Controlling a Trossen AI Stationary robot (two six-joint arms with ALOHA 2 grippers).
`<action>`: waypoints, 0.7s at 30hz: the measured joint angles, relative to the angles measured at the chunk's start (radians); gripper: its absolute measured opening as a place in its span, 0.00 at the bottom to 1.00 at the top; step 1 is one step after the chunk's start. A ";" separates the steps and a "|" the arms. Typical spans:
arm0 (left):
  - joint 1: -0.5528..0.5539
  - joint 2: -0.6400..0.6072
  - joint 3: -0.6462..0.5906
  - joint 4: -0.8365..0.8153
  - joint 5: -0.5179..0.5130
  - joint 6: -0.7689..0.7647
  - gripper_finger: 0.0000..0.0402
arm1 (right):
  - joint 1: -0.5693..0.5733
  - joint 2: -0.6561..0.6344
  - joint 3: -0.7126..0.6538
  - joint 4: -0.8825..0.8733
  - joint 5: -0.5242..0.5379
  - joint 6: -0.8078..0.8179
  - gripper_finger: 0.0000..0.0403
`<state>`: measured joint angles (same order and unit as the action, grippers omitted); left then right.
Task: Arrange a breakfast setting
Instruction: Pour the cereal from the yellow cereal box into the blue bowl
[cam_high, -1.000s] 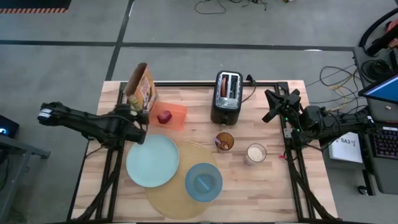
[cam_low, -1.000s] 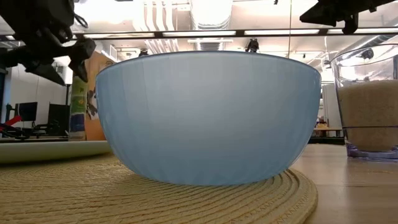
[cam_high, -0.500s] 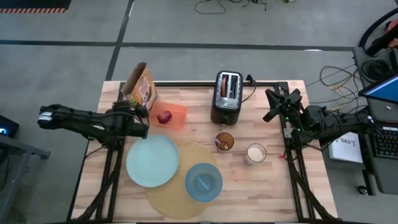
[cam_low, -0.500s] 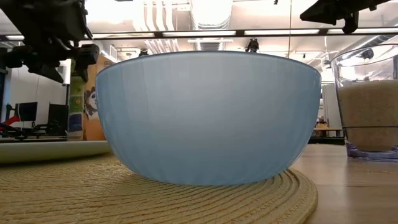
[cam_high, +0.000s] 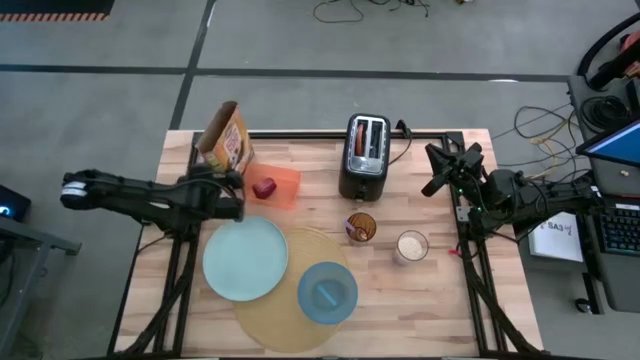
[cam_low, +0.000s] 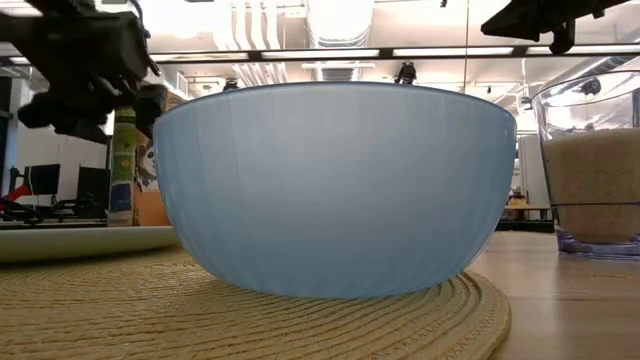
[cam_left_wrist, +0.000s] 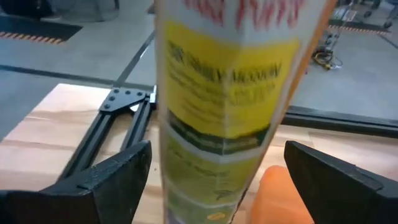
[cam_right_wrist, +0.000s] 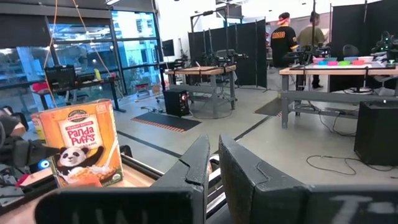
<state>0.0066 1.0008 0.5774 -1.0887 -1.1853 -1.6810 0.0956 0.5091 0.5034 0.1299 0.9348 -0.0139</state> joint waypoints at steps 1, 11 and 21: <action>0.006 0.000 -0.019 0.045 -0.021 0.031 0.86 | 0.000 0.000 0.000 0.000 0.000 0.000 0.07; 0.044 0.001 -0.233 0.486 -0.090 0.297 0.83 | 0.000 0.000 0.000 0.000 0.000 0.002 0.07; 0.044 0.001 -0.447 0.811 -0.113 0.374 0.83 | 0.000 0.000 0.000 0.001 0.000 0.006 0.07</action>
<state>0.0509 1.0019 0.1303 -0.2778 -1.2984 -1.3068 0.0956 0.5095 0.5034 0.1310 0.9348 -0.0078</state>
